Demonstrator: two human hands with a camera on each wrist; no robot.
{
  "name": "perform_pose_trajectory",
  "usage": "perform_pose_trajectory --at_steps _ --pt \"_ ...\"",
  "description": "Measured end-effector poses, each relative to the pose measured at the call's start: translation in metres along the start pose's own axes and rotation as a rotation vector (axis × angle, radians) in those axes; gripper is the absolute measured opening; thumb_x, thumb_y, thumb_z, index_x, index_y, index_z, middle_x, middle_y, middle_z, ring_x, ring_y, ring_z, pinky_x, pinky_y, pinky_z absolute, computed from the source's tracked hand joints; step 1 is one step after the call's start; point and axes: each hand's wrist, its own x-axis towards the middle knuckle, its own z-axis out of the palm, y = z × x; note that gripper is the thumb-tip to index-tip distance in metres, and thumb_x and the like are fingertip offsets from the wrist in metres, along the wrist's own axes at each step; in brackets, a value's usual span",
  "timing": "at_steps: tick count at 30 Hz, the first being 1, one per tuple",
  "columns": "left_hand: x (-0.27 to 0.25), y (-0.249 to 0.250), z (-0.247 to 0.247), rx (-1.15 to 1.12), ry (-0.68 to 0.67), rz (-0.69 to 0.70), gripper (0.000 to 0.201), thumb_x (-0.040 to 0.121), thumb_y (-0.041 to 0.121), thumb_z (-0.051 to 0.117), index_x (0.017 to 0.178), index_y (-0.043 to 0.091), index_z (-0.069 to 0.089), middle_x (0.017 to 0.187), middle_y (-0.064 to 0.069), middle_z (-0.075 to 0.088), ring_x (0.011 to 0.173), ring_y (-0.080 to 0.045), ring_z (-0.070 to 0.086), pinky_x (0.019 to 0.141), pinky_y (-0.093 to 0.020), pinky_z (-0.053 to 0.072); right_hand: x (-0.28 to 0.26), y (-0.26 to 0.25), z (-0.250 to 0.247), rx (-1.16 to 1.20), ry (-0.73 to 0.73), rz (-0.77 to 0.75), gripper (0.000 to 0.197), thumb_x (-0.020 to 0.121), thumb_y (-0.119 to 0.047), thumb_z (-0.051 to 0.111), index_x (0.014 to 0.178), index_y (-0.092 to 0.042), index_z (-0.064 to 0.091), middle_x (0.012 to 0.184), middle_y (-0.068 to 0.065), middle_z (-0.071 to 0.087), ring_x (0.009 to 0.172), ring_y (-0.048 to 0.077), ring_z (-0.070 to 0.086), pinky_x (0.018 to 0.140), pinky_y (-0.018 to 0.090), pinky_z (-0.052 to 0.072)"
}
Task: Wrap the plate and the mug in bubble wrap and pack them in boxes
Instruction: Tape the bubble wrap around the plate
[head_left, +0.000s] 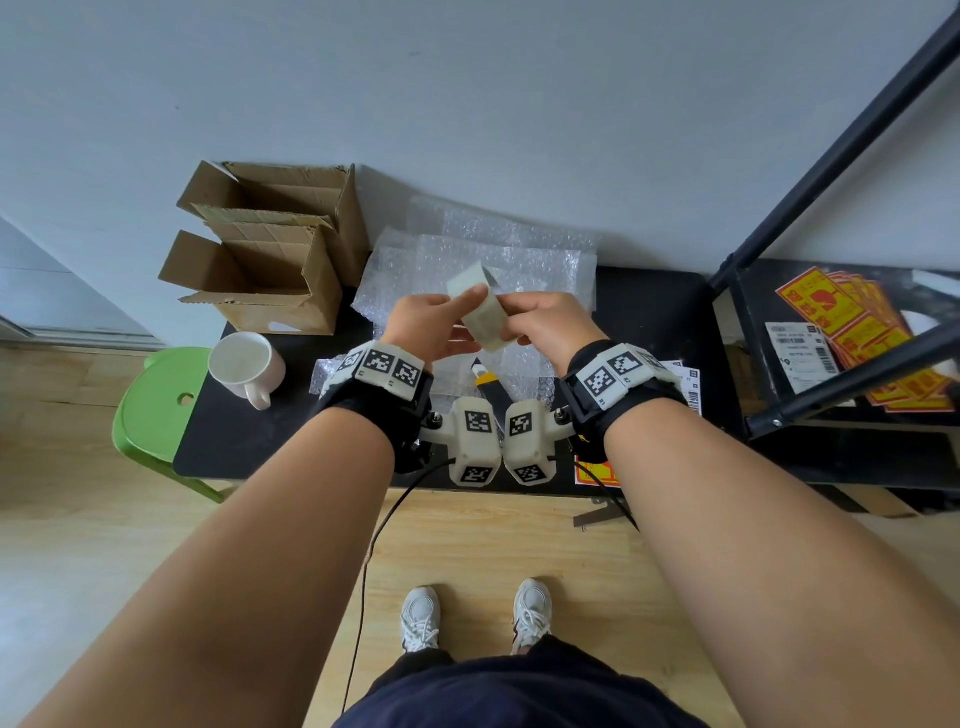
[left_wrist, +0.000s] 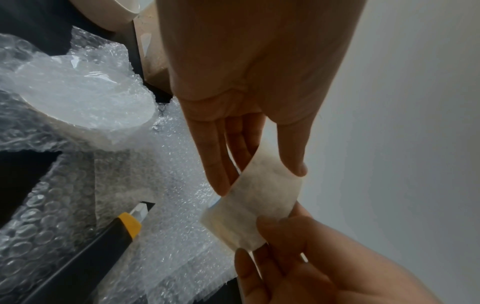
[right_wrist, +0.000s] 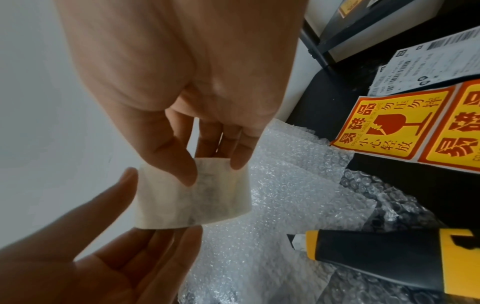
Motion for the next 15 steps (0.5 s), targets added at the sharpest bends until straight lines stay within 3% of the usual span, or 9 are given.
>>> perform_pose_trajectory --at_steps 4,11,15 --pt "-0.0013 -0.0013 -0.0039 0.028 -0.037 0.018 0.034 0.089 0.024 0.069 0.099 -0.008 0.066 0.098 -0.021 0.071 0.088 -0.028 0.071 0.082 -0.037 0.058 -0.0002 0.0037 -0.0006 0.02 0.02 0.014 0.047 0.078 0.009 0.056 0.115 -0.016 0.071 0.108 0.001 0.071 0.088 0.006 0.059 0.069 0.013 0.044" --pt "-0.0055 0.0025 -0.0032 0.027 -0.115 0.018 0.026 0.092 0.007 0.062 0.111 -0.01 0.063 0.103 -0.021 0.07 0.096 -0.029 0.07 0.086 -0.037 0.057 0.0009 0.0034 -0.0035 0.061 0.058 0.054 0.047 0.077 0.007 0.054 0.109 -0.02 0.073 0.104 0.0 0.072 0.095 0.015 0.06 0.071 0.019 0.045" --pt "-0.0062 0.0049 0.0008 -0.01 -0.07 0.019 0.029 0.09 0.015 0.067 0.107 -0.007 0.066 0.101 -0.021 0.071 0.091 -0.028 0.071 0.082 -0.035 0.059 -0.0001 -0.0014 -0.0046 0.047 0.035 0.032 0.049 0.078 0.008 0.054 0.115 -0.018 0.071 0.109 -0.001 0.071 0.092 0.009 0.06 0.069 0.015 0.043"
